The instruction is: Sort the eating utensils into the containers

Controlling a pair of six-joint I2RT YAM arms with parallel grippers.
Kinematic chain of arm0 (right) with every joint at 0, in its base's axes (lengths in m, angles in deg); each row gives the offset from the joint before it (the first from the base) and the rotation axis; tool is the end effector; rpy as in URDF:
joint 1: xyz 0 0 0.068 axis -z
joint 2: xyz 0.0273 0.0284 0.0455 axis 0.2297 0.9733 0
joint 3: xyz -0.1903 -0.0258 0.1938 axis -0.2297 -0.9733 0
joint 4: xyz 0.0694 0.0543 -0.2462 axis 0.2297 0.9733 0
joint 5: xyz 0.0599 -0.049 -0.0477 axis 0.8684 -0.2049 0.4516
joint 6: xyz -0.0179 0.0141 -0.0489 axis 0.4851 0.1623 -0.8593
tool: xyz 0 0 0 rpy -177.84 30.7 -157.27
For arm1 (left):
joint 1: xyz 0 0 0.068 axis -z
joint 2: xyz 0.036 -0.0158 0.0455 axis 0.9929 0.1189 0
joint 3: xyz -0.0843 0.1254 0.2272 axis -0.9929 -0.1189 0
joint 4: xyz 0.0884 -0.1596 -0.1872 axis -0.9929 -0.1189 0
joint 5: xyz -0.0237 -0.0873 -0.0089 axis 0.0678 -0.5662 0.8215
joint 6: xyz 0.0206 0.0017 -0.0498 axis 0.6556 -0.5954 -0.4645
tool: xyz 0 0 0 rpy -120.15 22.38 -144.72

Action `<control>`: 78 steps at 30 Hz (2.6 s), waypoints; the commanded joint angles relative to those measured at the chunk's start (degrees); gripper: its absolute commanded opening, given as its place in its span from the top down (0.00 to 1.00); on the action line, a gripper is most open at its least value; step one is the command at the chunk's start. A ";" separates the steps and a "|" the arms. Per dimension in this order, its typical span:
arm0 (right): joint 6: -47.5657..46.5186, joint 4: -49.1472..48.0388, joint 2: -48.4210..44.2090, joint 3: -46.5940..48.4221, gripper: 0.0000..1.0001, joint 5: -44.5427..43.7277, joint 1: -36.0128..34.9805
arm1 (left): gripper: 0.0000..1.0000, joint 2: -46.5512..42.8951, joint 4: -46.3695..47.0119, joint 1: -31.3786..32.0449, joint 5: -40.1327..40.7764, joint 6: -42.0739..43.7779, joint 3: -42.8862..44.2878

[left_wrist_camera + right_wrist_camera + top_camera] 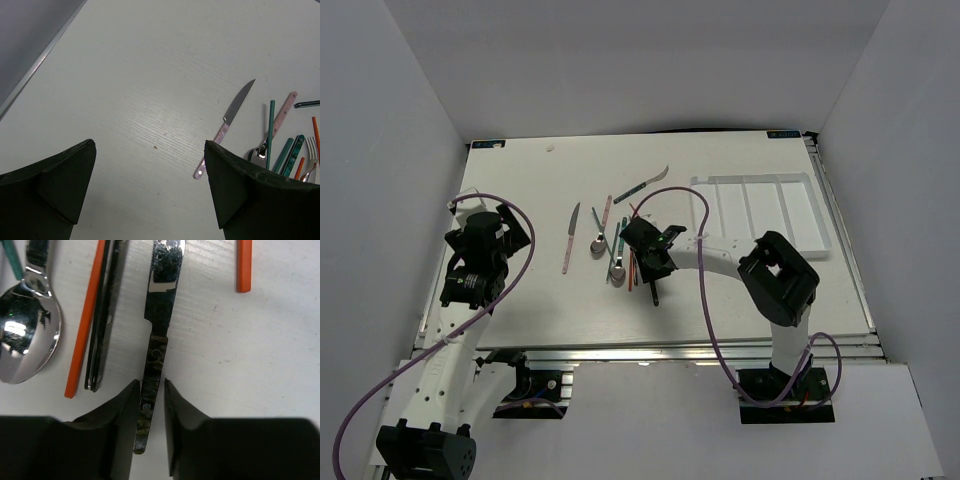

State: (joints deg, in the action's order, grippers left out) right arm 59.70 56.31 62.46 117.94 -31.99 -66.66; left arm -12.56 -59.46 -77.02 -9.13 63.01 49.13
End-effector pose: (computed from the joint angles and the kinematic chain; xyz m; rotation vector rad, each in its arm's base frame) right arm 0.2410 0.3074 0.1707 -0.4886 2.5686 0.1090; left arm 0.1742 -0.0029 0.3091 -0.5715 1.9985 0.1773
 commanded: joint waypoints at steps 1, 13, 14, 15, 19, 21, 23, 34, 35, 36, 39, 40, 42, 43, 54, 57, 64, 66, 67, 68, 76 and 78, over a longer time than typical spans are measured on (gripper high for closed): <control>0.97 -1.24 0.79 -1.24 0.71 -0.43 -0.05 | 0.02 -0.66 0.19 -0.09 0.13 -0.35 0.30; 2.20 -0.63 -3.06 -4.58 0.99 -1.04 0.04 | 0.02 -0.66 0.28 0.00 -0.31 -0.27 0.22; 2.29 -0.46 -4.30 -4.85 0.99 -2.26 -0.05 | 0.02 -0.66 0.28 0.00 -0.22 -0.27 0.30; 2.29 -0.02 -6.83 -4.85 0.99 -3.14 -0.05 | 0.02 -0.66 0.28 0.00 -0.22 -0.35 0.22; 1.85 2.27 -12.11 -3.80 1.00 -6.14 0.04 | 0.02 -0.58 0.28 -0.09 -0.31 -0.27 0.30; 1.59 2.36 -14.23 -3.71 1.00 -7.28 0.21 | 0.02 -0.49 0.37 -0.09 -0.22 -0.44 0.30; 0.80 2.53 -17.04 -3.62 1.00 -8.16 1.17 | 0.02 -0.40 0.28 -0.09 -0.05 -0.35 0.22; -9.57 -0.28 -13.90 -0.46 1.00 -3.95 21.90 | 0.02 0.92 0.28 -0.09 0.13 -0.44 0.30; -10.27 -0.19 -12.76 0.42 1.00 -3.25 22.70 | 0.02 1.00 0.19 0.00 0.30 -0.44 0.30; -11.50 -0.28 -10.48 2.08 1.00 -2.98 23.49 | 0.02 1.35 0.19 -0.09 0.39 -0.44 0.39; -13.00 -0.54 -6.43 4.99 1.00 -1.14 26.48 | 0.02 2.32 0.10 -0.09 0.57 -0.44 0.48; -13.18 -0.46 -5.55 5.69 1.00 -0.87 27.71 | 0.02 2.50 0.10 0.00 0.48 -0.44 0.48; -13.53 -0.63 -3.35 7.18 1.00 -0.25 28.77 | 0.02 2.67 0.10 -0.09 0.39 -0.44 0.48; -13.79 -0.80 -2.82 7.54 1.00 0.18 29.56 | 0.02 2.68 0.10 -0.09 0.31 -0.36 0.48; -15.99 -0.63 1.15 10.53 0.67 4.06 30.45 | 0.02 3.38 0.19 -0.09 0.04 -0.27 0.48; -15.38 -0.37 -1.31 9.48 0.50 4.06 30.45 | 0.02 3.47 0.28 -0.09 -0.05 -0.18 0.48; -15.11 -1.25 -8.96 6.67 0.11 3.97 24.40 | 0.02 3.20 0.28 -0.09 -0.22 -0.18 0.39; -14.59 -1.33 -9.49 6.75 0.11 2.30 21.58 | 0.02 3.29 0.28 -0.09 -0.40 -0.18 0.48; -13.28 -1.33 -9.49 6.84 0.11 0.64 18.61 | 0.02 3.55 0.28 -0.09 -0.49 -0.18 0.57; -12.40 -1.68 -9.32 6.84 0.11 0.02 17.10 | 0.02 3.55 0.19 -0.09 -0.40 -0.18 0.57; -5.27 -8.10 -3.44 8.24 0.34 0.19 4.88 | 0.02 3.03 0.28 -0.09 -0.75 -0.27 0.48; -4.04 -9.24 -1.15 10.18 0.42 0.45 3.82 | 0.02 3.03 0.28 -0.09 -1.01 -0.27 0.39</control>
State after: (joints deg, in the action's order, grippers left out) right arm 52.07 50.28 58.74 125.11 -30.44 -62.31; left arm -8.93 -59.46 -77.02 -9.44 62.92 49.13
